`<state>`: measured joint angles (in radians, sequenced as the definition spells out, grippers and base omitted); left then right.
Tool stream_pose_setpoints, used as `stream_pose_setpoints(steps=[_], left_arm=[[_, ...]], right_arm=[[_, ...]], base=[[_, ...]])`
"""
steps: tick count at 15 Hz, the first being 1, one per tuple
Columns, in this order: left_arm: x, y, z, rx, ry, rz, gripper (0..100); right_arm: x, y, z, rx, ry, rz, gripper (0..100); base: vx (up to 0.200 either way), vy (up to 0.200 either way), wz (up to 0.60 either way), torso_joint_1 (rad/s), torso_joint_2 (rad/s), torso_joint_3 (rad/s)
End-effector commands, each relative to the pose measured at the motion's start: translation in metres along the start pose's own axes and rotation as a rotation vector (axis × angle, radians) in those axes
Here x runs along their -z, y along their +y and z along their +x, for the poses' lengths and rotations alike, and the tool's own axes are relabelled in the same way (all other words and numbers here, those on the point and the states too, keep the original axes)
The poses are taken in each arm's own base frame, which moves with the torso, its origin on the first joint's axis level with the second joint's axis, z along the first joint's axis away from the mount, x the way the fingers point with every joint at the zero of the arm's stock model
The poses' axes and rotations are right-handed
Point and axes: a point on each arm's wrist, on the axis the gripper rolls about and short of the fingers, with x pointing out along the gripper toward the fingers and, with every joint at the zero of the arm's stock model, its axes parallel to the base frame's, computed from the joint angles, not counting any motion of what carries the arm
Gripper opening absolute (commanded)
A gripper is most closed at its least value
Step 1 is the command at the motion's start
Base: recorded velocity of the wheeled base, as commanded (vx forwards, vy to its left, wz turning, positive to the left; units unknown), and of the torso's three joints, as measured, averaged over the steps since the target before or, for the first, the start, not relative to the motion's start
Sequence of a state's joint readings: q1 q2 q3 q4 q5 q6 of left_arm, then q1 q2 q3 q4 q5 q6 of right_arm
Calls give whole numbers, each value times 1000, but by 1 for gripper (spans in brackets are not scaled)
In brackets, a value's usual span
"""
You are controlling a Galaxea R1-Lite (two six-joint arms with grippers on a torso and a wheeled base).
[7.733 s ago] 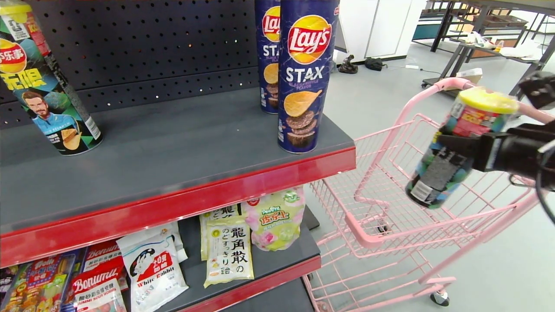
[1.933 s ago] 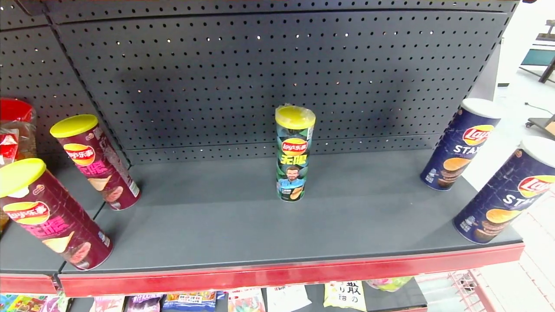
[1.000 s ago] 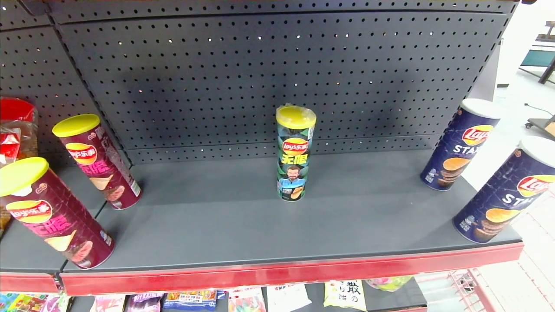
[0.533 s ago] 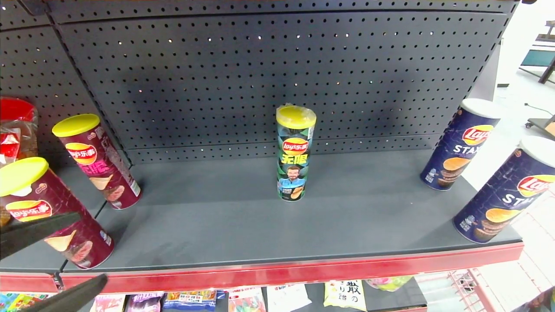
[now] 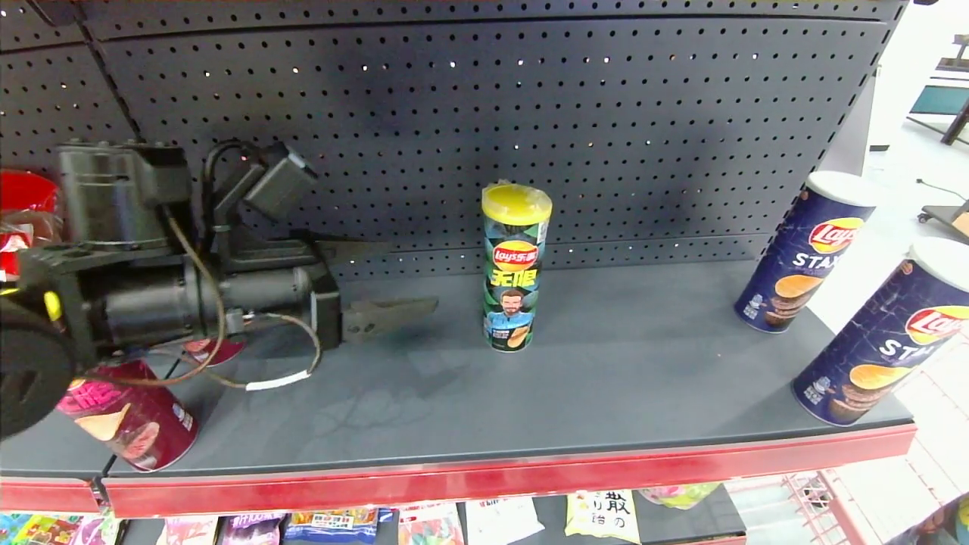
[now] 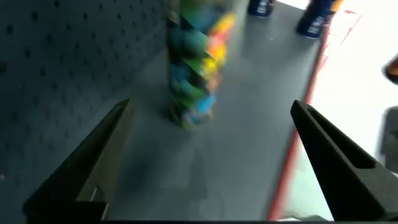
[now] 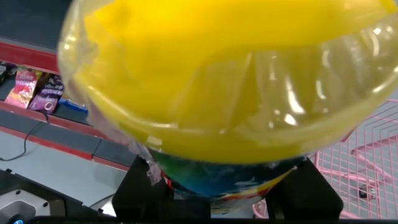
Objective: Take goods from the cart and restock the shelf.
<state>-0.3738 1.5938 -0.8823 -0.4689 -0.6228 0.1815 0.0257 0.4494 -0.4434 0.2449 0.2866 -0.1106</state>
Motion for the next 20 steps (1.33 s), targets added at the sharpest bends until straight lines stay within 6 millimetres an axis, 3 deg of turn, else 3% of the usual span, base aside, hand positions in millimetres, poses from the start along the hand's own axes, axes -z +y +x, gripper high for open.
stream_pose_setpoints(steps=[1,10,20], left_arm=[[15,30,51,20,37,-6,100],[3,59,93,113,-40,42,100],[11,55,137,200,-46,52,100]], right_arm=[[-1,0,0,1,-2,-1,0],[-2,0,-1,8,-6,-1,0],[-5,0,-2,13,-16,-4,0]], base=[[0,0,0,0,0,0],[0,0,0,0,0,0],[0,0,0,0,0,0]])
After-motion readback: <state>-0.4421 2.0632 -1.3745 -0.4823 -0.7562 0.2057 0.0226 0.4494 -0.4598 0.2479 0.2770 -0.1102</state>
